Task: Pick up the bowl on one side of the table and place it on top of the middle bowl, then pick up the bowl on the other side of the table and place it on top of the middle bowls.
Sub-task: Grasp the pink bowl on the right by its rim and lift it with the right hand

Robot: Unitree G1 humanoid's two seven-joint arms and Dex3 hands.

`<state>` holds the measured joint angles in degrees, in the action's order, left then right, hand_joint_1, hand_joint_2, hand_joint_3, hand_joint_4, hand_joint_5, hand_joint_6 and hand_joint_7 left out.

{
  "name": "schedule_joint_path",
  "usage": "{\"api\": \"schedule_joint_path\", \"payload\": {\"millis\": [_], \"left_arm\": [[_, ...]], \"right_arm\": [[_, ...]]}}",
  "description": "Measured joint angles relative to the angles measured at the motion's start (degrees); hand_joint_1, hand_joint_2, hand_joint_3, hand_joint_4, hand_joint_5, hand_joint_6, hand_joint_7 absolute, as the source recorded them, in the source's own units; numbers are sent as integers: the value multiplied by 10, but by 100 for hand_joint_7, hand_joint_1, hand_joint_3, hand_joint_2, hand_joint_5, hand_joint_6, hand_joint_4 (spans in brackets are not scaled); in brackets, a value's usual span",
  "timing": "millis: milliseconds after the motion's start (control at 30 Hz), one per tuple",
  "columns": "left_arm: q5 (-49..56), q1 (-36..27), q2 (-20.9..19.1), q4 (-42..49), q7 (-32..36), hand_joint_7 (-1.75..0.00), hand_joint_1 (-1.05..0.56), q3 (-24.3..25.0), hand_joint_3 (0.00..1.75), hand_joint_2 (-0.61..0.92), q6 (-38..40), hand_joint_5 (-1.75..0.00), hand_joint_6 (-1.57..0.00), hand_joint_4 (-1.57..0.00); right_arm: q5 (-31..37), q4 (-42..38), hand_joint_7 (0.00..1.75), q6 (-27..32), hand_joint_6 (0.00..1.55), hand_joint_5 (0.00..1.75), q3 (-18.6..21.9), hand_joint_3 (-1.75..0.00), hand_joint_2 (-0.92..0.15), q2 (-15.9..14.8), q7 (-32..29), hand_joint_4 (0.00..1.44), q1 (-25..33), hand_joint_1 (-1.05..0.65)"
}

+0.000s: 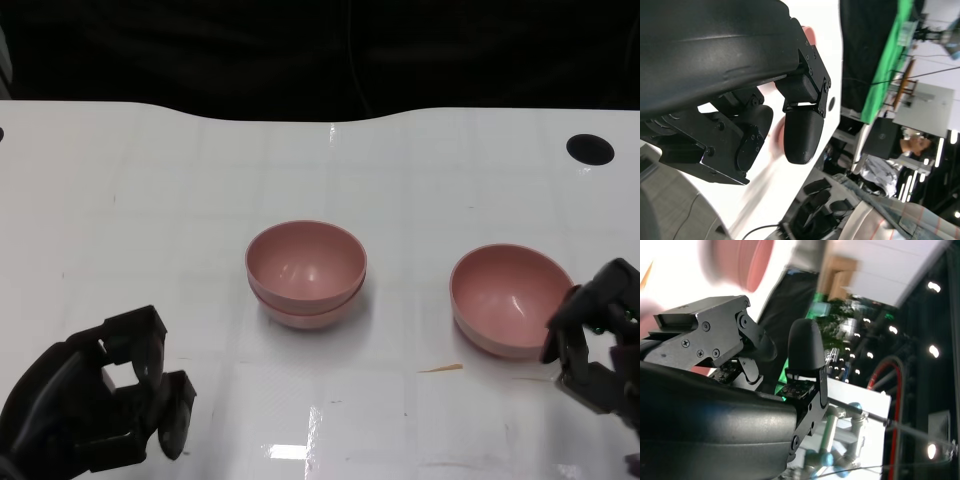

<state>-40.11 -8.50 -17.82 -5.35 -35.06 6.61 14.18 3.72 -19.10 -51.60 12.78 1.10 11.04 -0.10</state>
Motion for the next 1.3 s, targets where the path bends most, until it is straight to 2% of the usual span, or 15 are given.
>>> {"api": "schedule_joint_path", "payload": {"millis": [33, 67, 133, 200, 233, 267, 333, 433, 500, 633, 767, 967, 1167, 1300], "left_arm": [[-4, 0, 0, 1, -3, -175, 18, 4, 155, 71, 8, -175, -87, -107], [-8, 0, 0, 1, -7, -175, 17, 9, 156, 71, 16, -175, -87, -107], [-14, 0, 0, 1, -9, -175, 13, 16, 156, 71, 34, -175, -87, -107], [-21, 0, 0, 0, -9, -175, 12, 24, 156, 72, 52, -175, -87, -107], [-21, 0, 0, 0, -9, -175, 12, 26, 157, 73, 57, -175, -88, -110], [-25, 0, 0, 0, -10, -175, 11, 28, 160, 76, 62, -175, -92, -117], [-38, 2, 3, 2, -12, -175, 9, 33, 164, 79, 73, -175, -95, -123], [-61, 7, 10, 13, -23, -175, 7, 46, 165, 81, 90, -175, -95, -124], [-68, 8, 11, 17, -25, -175, 6, 55, 165, 82, 100, -175, -95, -124], [-73, 9, 20, 17, -25, -175, 7, 64, 164, 86, 116, -175, -94, -123], [-78, 11, 29, 17, -22, -175, 7, 74, 163, 87, 132, -175, -93, -123], [-78, 12, 35, 17, -21, -175, 6, 78, 161, 89, 140, -175, -92, -122], [-82, 13, 49, 3, 4, -175, 3, 93, 154, 91, 150, -175, -86, -117], [-83, 12, 53, -2, 14, -175, 3, 97, 153, 92, 156, -175, -83, -114]], "right_arm": [[40, 8, 77, -9, 84, 122, 9, -68, -76, -7, -27, 80, -1, -6], [81, 14, 63, -20, 90, 112, 16, -64, -76, -14, -55, 83, -2, -8], [169, 27, 30, -34, 91, 68, 25, -38, -88, -29, -107, 85, -2, -19], [243, 37, 22, -41, 92, 56, 27, -31, -91, -49, -153, 86, -2, -21], [262, 39, 16, -41, 83, 48, 25, -30, -92, -56, -171, 76, -2, -30], [296, 56, 8, -23, 64, 32, 24, -30, -92, -59, -184, 56, 2, -49], [396, 111, 2, 41, 43, 15, 14, -30, -92, -75, -187, 36, 13, -69], [552, 200, 0, 177, 33, 8, -22, -27, -92, -100, -161, 29, 30, -78], [598, 218, 0, 244, 32, 6, -48, -25, -92, -117, -151, 28, 35, -80], [609, 205, 0, 317, 30, 4, -102, -24, -92, -138, -145, 25, 29, -79], [599, 170, 0, 349, 29, 3, -143, -24, -92, -170, -146, 25, 11, -79], [572, 164, 0, 379, 29, 3, -178, -25, -92, -197, -159, 25, 4, -79], [569, 23, 1, 401, 31, 4, -242, -26, -92, -213, -181, 30, -79, -78], [563, -32, 1, 402, 33, 4, -278, -27, -92, -221, -193, 32, -123, -77]]}}
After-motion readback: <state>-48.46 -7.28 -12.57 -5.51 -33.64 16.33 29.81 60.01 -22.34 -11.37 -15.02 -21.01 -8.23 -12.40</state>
